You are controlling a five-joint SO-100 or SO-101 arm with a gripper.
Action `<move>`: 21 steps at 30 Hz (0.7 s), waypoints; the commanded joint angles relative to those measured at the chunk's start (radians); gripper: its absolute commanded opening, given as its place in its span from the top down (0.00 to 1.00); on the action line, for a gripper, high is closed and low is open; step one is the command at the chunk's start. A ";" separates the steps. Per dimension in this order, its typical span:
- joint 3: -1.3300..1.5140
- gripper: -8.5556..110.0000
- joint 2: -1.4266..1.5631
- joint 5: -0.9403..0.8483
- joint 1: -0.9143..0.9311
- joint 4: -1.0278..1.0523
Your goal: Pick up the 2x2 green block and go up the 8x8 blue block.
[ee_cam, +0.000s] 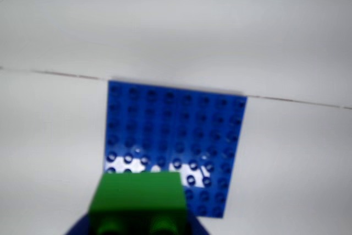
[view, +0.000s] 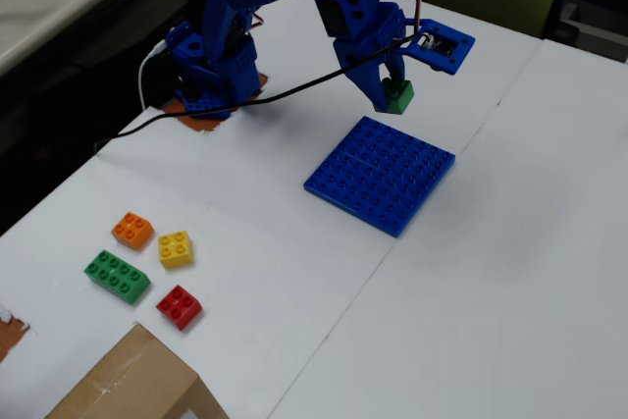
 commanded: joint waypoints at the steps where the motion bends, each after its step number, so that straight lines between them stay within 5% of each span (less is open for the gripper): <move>1: -0.003 0.92 0.071 0.005 -0.005 0.040; 21: 0.094 0.92 0.060 -0.124 0.094 0.035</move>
